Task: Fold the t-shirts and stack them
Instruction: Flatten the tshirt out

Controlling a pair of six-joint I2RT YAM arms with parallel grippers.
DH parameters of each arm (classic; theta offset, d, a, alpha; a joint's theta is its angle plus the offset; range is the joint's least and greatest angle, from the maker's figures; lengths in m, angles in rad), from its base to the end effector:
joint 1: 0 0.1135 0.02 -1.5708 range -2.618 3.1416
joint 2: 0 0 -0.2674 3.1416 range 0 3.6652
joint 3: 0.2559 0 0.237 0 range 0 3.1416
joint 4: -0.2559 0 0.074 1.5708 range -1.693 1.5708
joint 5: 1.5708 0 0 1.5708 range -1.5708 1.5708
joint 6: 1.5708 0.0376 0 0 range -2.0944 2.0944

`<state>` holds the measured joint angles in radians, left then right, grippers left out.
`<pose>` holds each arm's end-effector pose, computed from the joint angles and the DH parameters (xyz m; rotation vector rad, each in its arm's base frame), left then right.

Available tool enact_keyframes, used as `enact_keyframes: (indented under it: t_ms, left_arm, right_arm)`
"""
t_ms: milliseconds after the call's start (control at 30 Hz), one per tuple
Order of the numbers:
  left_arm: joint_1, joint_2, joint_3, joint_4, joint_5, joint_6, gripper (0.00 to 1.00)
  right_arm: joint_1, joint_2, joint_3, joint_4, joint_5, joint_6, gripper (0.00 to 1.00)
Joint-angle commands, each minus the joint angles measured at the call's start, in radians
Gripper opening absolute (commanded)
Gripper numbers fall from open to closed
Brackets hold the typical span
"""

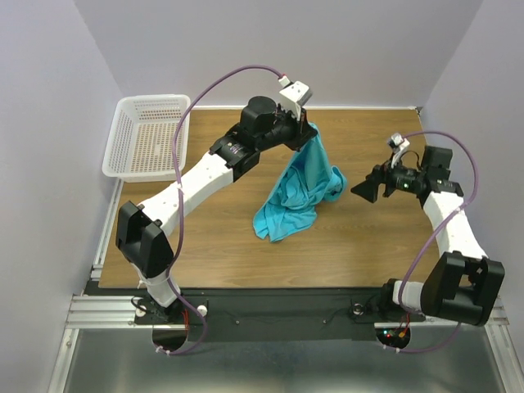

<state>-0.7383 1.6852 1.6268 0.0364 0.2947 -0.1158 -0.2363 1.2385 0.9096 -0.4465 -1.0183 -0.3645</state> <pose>0.2832 -0.2725 0.4232 0.7328 1.4961 -0.8907 0.2370 -0.0242 0.2834 -0.5917 1.9512 0.8118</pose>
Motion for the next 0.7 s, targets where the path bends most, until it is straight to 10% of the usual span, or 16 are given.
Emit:
enact_keyframes:
  t_ms: [0,667]
  left_arm:
    - [-0.004,-0.055,0.054,0.034,0.003,0.019,0.0]
    - [-0.004,-0.097,0.022,0.045,-0.014,-0.005,0.0]
  right_arm:
    - [0.005,0.047,0.121,-0.049,-0.166,0.081,1.0]
    - [0.267,0.272,0.288,-0.009,0.208,0.389,0.67]
